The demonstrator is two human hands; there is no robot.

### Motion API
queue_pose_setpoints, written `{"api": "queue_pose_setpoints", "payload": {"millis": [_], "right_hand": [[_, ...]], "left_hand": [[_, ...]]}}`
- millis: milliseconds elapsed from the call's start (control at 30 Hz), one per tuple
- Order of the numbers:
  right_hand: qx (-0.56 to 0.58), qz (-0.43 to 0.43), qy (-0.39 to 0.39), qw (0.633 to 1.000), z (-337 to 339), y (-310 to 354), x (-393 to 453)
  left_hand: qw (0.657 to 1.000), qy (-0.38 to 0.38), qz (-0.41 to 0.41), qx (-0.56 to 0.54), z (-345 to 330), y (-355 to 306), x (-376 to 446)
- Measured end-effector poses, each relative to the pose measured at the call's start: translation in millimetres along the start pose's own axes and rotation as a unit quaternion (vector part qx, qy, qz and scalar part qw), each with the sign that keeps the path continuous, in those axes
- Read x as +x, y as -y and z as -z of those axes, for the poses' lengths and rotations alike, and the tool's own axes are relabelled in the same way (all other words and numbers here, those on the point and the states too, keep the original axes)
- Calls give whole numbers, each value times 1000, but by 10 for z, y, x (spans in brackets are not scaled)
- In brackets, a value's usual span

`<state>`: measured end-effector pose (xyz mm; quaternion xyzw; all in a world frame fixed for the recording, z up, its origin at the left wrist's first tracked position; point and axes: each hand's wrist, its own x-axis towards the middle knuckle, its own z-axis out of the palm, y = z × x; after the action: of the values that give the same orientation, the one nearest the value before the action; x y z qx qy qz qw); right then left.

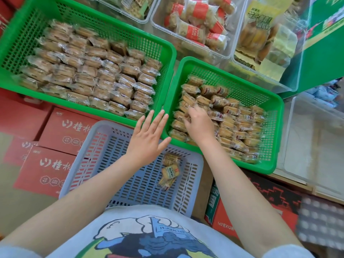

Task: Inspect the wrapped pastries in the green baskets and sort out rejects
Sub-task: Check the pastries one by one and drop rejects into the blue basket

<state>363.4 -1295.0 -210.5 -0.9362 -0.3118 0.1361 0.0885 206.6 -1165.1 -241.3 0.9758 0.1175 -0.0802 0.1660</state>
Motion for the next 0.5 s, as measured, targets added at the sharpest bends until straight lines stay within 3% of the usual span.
{"api": "queue_pose_setpoints", "payload": {"millis": [67, 333, 500], "right_hand": [[-2, -3, 16, 1000, -39, 34, -12], [-34, 4, -35, 999, -98, 112, 43], [99, -27, -87, 991, -64, 153, 23]], "left_hand": [[1000, 1, 1, -2, 7, -2, 2], [1000, 19, -1, -1, 21, 9, 4], [999, 38, -1, 6, 37, 17, 13]]}}
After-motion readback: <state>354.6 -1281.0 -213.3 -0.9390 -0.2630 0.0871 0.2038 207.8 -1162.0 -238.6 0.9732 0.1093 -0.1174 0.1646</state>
